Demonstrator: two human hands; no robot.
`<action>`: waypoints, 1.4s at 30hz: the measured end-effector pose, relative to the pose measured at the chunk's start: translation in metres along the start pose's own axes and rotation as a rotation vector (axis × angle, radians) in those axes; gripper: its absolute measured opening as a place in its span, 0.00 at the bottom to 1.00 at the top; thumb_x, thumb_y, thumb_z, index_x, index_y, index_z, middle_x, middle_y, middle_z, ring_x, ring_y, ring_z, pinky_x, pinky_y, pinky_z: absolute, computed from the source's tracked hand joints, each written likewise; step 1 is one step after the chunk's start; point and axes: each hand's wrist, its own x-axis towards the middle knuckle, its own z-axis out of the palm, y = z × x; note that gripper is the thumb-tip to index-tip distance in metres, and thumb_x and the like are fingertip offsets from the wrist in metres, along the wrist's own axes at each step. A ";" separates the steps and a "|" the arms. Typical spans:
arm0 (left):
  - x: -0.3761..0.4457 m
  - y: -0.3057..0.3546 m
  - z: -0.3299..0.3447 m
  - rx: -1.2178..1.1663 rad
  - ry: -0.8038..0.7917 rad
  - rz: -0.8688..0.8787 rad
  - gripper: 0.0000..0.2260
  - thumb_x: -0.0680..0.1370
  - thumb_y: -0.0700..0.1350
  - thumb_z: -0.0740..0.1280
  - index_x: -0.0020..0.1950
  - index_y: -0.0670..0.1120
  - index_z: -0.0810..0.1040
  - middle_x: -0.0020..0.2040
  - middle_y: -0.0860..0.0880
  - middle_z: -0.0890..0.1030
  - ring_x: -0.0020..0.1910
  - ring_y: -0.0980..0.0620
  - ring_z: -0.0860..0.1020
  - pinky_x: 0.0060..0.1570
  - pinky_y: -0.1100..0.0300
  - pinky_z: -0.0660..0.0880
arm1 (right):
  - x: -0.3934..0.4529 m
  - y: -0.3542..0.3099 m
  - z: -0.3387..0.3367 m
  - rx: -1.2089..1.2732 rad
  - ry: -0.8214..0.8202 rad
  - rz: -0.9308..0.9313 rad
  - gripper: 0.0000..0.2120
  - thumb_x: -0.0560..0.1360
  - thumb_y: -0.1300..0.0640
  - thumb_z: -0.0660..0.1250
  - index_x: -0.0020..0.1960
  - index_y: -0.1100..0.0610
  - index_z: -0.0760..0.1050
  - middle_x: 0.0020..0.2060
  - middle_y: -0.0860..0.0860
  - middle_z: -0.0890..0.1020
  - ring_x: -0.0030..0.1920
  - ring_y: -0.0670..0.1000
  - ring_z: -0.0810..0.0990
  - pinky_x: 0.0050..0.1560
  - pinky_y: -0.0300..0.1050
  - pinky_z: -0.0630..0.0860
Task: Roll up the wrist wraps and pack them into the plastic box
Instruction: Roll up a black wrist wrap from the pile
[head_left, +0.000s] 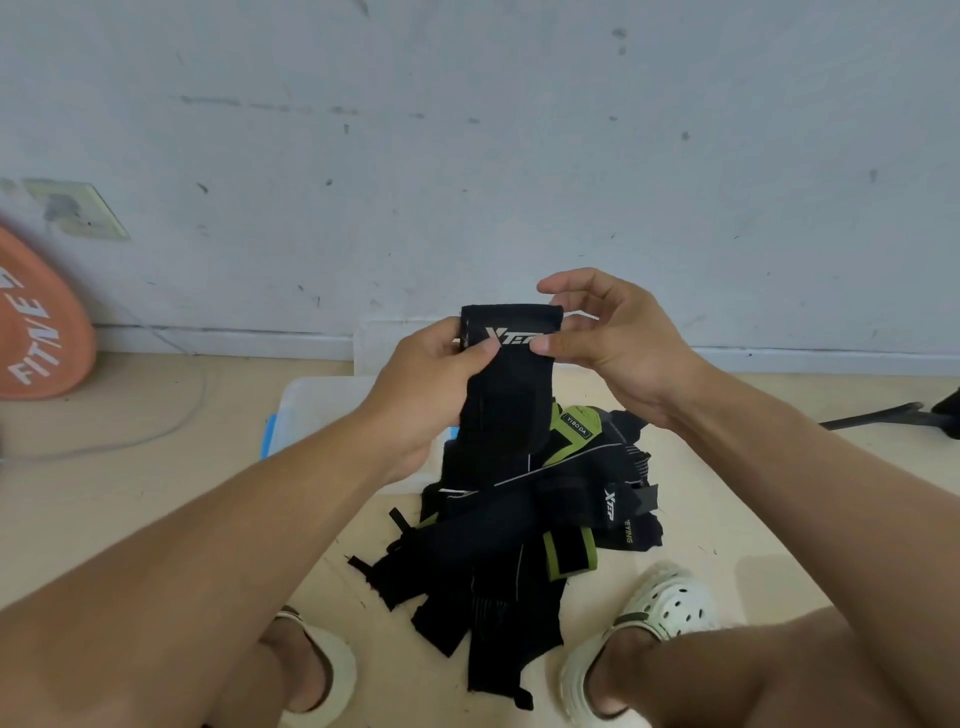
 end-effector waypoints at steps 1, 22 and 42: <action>0.000 -0.001 0.000 0.008 0.004 0.004 0.10 0.85 0.45 0.65 0.64 0.53 0.82 0.54 0.51 0.87 0.52 0.50 0.86 0.49 0.47 0.85 | -0.001 0.000 0.002 -0.016 0.015 -0.011 0.22 0.69 0.76 0.76 0.53 0.52 0.81 0.47 0.50 0.79 0.35 0.42 0.81 0.46 0.37 0.81; -0.005 -0.008 -0.003 0.416 -0.114 0.247 0.13 0.81 0.39 0.71 0.51 0.59 0.85 0.44 0.61 0.83 0.43 0.70 0.80 0.44 0.79 0.71 | 0.004 0.019 -0.004 -0.008 -0.430 0.567 0.15 0.85 0.58 0.60 0.67 0.61 0.78 0.41 0.47 0.82 0.42 0.45 0.81 0.50 0.46 0.81; -0.002 -0.005 -0.006 0.571 -0.097 0.241 0.08 0.79 0.49 0.74 0.49 0.45 0.79 0.46 0.52 0.84 0.49 0.52 0.82 0.43 0.71 0.72 | 0.001 0.020 -0.005 0.053 -0.482 0.600 0.13 0.83 0.59 0.59 0.50 0.58 0.82 0.41 0.52 0.84 0.43 0.51 0.83 0.44 0.46 0.82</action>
